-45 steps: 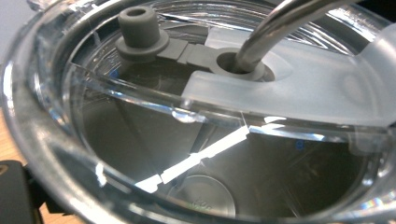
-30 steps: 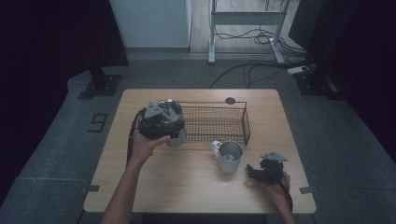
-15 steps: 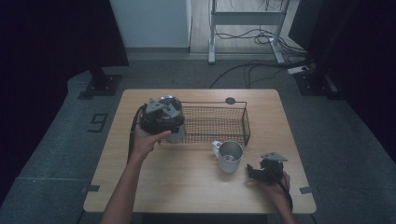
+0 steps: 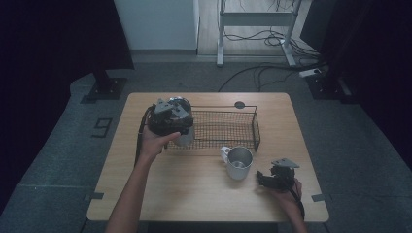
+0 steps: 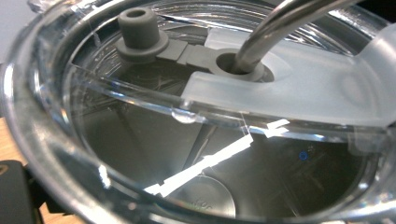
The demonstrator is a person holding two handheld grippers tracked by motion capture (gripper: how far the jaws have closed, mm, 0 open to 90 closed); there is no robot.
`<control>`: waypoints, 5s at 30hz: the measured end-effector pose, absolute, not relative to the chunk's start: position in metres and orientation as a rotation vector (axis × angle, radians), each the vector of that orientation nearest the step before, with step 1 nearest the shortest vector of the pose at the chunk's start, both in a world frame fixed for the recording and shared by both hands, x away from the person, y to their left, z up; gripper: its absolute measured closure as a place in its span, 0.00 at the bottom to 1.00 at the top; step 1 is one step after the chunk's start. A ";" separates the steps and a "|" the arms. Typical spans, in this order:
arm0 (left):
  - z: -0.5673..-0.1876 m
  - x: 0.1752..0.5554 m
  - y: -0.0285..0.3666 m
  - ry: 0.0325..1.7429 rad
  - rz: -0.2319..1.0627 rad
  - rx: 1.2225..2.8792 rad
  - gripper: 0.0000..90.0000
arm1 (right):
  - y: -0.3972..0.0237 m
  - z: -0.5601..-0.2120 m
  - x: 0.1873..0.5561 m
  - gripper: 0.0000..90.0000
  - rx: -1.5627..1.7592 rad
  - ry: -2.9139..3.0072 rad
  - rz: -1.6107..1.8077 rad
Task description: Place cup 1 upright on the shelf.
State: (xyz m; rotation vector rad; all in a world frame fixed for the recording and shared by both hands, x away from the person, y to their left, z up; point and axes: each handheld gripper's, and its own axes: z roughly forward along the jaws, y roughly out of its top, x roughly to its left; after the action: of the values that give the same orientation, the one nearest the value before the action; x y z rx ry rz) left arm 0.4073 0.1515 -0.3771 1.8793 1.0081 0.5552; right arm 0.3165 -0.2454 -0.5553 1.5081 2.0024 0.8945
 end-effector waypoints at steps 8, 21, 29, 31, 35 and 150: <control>-0.376 0.413 0.148 1.001 0.566 1.894 0.04 | -0.245 -0.555 0.317 0.14 1.508 2.001 0.895; -0.375 0.425 0.140 1.003 0.552 1.905 0.04 | -0.245 -0.555 0.316 0.14 1.507 2.000 0.896; -0.375 0.432 0.136 1.003 0.546 1.912 0.04 | -0.245 -0.555 0.316 0.14 1.507 2.000 0.895; -0.375 0.434 0.135 1.003 0.547 1.919 0.04 | -0.245 -0.555 0.317 0.14 1.507 2.000 0.895; -0.375 0.438 0.135 1.008 0.557 1.924 0.04 | -0.245 -0.555 0.317 0.14 1.507 1.999 0.896; -0.445 0.499 0.121 1.201 0.536 2.017 0.04 | -0.247 -0.555 0.316 0.14 1.507 2.003 0.896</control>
State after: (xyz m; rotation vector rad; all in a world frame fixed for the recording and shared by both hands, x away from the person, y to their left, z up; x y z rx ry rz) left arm 0.4994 0.1211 -0.4449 2.0165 1.2014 0.5364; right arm 0.3157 -0.2471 -0.5553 1.5068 2.0034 0.8965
